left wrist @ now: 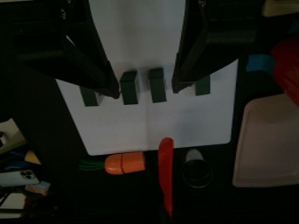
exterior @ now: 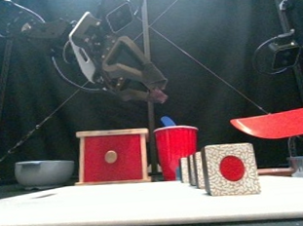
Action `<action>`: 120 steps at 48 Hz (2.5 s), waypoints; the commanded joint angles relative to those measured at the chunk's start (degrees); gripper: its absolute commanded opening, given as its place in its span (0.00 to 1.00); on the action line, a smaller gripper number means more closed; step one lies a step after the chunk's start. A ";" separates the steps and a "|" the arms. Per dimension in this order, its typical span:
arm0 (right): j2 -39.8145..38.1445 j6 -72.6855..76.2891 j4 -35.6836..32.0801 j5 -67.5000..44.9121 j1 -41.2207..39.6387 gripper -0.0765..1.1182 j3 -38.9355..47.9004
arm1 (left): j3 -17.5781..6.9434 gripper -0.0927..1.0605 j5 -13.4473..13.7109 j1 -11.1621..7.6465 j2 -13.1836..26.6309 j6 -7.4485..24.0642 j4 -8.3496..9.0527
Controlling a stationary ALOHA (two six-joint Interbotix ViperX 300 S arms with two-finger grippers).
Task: Place sushi on board then cut the sushi with the knife then place the pieces on the plate
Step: Place the 4 sushi pieces on the plate
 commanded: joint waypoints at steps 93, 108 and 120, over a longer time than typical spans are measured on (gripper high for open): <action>37.97 36.12 -50.27 -24.35 11.07 0.81 -29.53 | 10.02 0.83 -0.62 4.04 -4.92 0.09 -3.43; 47.11 36.30 -53.00 -23.82 11.16 0.81 -34.63 | 10.63 0.83 -0.44 4.13 -4.92 0.00 -3.52; 50.54 36.12 -53.09 -23.82 10.99 0.73 -36.04 | 10.72 0.83 -0.44 4.13 -4.83 0.00 -3.52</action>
